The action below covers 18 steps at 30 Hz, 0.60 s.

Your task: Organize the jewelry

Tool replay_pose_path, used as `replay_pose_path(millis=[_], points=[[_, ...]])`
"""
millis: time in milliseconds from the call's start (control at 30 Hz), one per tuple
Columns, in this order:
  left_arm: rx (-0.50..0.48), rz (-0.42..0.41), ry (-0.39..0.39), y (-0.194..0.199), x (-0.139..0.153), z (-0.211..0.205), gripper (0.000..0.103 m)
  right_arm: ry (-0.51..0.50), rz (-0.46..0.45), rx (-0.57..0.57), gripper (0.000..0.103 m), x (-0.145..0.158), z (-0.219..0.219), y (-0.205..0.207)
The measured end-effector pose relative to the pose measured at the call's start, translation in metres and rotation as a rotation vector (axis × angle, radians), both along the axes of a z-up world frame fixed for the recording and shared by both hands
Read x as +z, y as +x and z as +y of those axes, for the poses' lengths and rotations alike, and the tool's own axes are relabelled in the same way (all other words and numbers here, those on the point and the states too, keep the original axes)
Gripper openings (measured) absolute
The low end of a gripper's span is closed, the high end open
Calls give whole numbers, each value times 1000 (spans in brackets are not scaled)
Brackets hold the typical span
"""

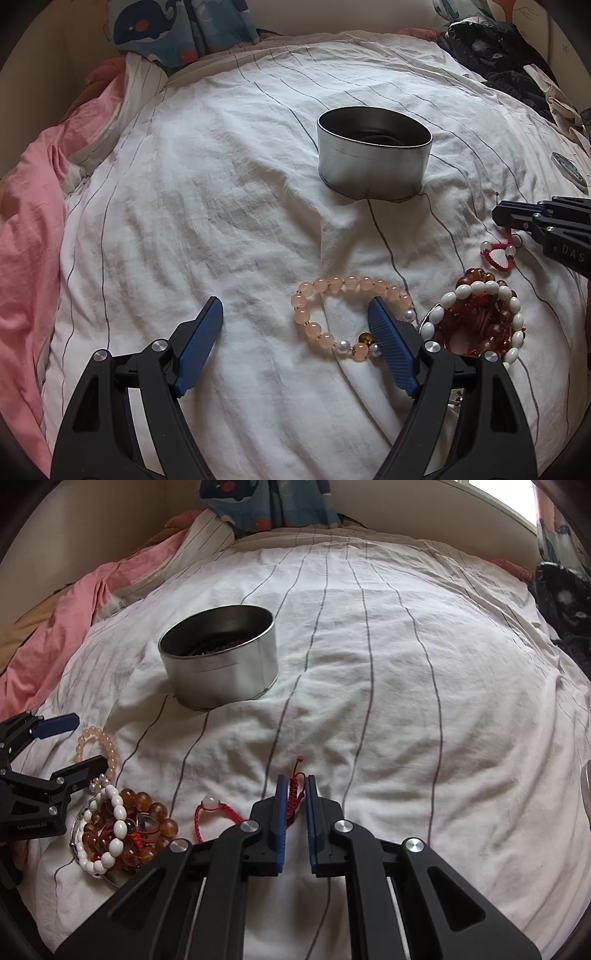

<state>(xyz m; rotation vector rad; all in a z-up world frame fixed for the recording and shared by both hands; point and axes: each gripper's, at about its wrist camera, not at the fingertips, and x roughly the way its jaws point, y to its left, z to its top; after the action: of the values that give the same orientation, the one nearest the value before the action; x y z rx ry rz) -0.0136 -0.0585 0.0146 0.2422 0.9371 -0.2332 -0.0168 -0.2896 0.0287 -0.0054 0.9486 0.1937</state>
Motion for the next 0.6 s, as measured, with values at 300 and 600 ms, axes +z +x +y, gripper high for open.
replay_pose_path(millis=[300, 600], points=[[5, 0, -2, 0, 1, 1, 77, 163, 41, 24, 65, -1, -3, -3], [30, -1, -39, 1, 2, 9, 76, 44, -2, 41, 9, 1, 6, -8]])
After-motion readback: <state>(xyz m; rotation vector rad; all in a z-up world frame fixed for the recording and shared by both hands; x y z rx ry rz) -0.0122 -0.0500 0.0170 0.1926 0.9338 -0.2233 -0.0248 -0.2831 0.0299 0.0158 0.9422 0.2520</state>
